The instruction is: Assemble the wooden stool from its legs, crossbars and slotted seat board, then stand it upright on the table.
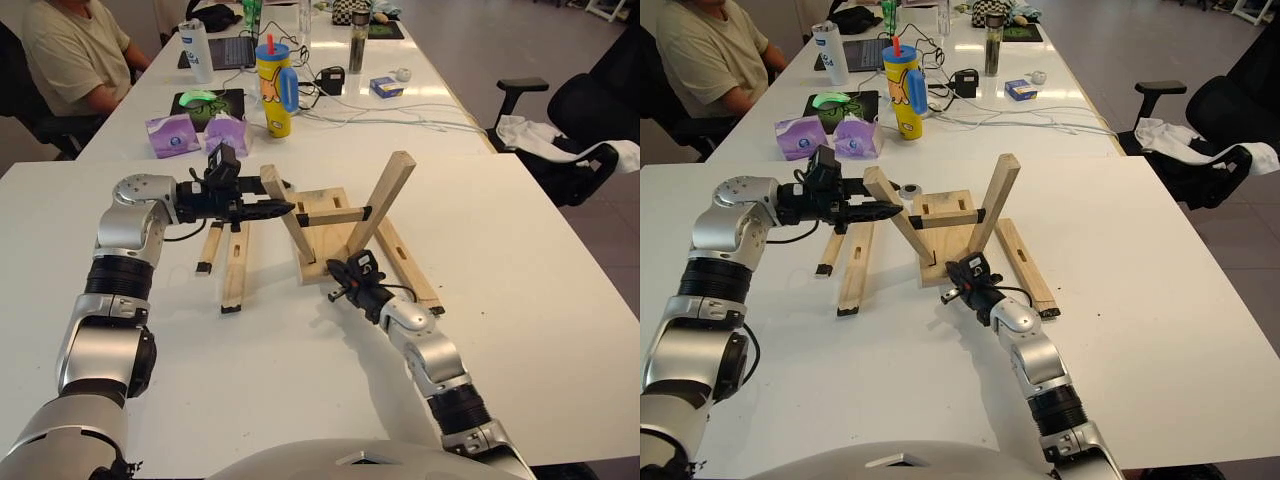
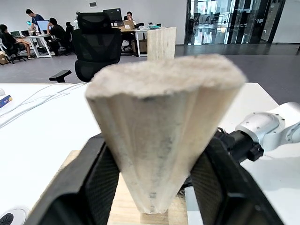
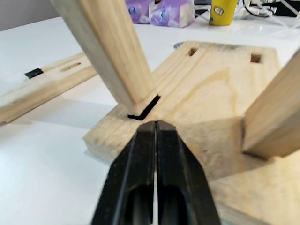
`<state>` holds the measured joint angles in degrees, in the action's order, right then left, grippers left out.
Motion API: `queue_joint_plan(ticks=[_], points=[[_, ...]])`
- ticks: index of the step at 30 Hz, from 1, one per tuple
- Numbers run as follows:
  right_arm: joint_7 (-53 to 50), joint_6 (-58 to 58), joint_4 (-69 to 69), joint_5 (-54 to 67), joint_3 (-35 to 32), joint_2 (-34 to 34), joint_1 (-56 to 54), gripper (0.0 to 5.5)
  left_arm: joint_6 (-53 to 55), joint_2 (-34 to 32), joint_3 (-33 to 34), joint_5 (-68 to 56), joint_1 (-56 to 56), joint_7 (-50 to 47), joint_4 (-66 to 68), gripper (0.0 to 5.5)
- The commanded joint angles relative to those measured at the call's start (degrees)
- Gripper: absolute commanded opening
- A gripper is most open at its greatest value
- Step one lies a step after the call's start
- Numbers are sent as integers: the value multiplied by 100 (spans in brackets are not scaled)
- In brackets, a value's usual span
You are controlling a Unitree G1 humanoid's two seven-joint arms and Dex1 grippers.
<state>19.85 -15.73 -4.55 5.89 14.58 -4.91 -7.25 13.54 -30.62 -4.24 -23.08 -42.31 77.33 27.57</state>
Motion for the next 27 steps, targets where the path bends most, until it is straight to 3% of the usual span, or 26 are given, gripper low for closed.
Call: queue_joint_plan(ticks=[1, 7, 11, 15, 17, 20, 24, 27], points=[[-93, -391, -267, -228, 63, -65, -67, 0, 307, 75, -91, 159, 312, -172, 65, 248], [-8, -553, -501, -242, 59, -129, -115, 0, 848, 31, 267, -213, 413, -252, -467, 332], [45, -572, -590, -262, 99, -166, -114, 0, 1261, -378, 760, -559, 810, -354, -1218, 389], [97, -540, -712, -256, 62, -241, -87, 0, 2345, -396, 1875, -1982, 720, -1121, -2650, 333], [116, -522, -727, -246, 37, -265, -59, 0, 2537, -26, 2194, -2597, 195, -1913, -3161, 301], [136, -498, -797, -254, 23, -264, -79, 0, 2239, 548, 2364, -2822, -446, -3024, -3347, 297], [131, -469, -890, -281, 33, -240, -123, 0, 1802, 1096, 1765, -2036, -769, -3928, -2940, 297], [88, -443, -952, -303, 57, -182, -135, 0, 1784, 1258, 679, -1016, 216, -4132, -2322, 297]])
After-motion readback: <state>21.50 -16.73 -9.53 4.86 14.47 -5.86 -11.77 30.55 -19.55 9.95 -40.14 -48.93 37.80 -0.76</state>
